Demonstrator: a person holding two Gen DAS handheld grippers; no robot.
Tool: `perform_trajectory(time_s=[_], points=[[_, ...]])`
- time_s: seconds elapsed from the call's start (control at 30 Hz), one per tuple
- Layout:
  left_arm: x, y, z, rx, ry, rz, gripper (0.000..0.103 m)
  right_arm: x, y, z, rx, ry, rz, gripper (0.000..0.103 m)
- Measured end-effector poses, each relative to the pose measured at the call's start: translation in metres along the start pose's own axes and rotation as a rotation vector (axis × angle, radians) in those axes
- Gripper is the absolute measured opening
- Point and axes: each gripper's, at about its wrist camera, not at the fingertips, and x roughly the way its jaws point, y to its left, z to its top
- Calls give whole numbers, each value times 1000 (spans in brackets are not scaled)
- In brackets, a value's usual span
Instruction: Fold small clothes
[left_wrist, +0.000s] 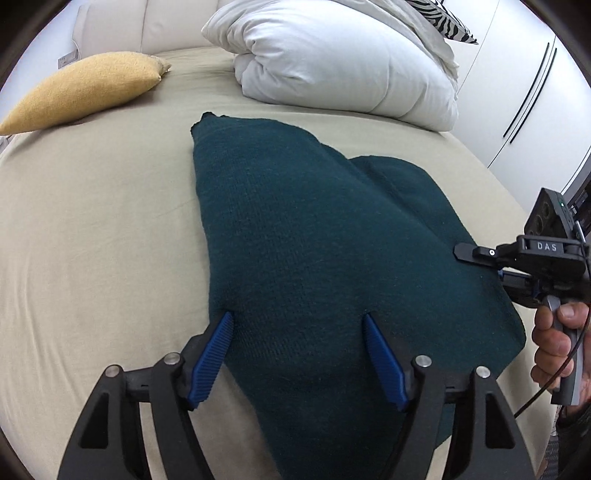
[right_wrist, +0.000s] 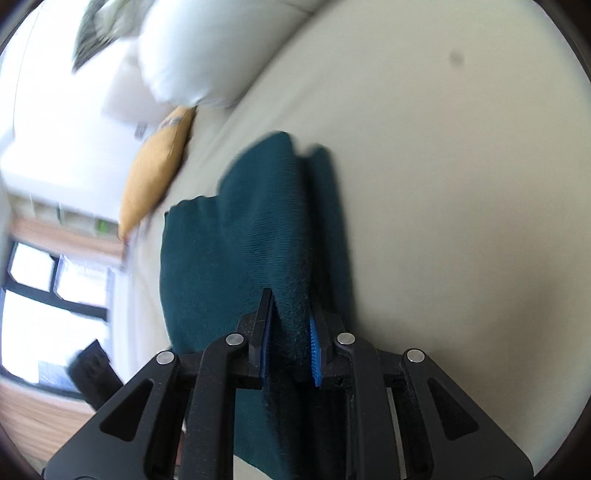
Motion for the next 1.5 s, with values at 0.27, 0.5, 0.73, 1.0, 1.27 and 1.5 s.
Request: perform_trajectory(time_s=[0.27, 0.5, 0.73, 1.0, 1.27, 1.5], points=[[-36, -5, 7, -23, -79, 12, 73, -14, 20, -13, -56, -42, -73, 18], [-39, -25, 26, 32, -153, -37, 71, -40, 42, -17, -159, -141, -205, 19], [8, -23, 47, 75, -82, 3, 69, -35, 83, 9, -233, -158, -75, 19], [27, -24, 39, 113, -84, -2, 73, 31, 25, 52, -47, -43, 2, 0], [5, -22, 36, 65, -99, -22, 74, -18, 30, 36, -91, -117, 35, 10], [-48, -37, -6, 60, -145, -75, 70, -49, 54, -34, -225, -23, 160, 12]])
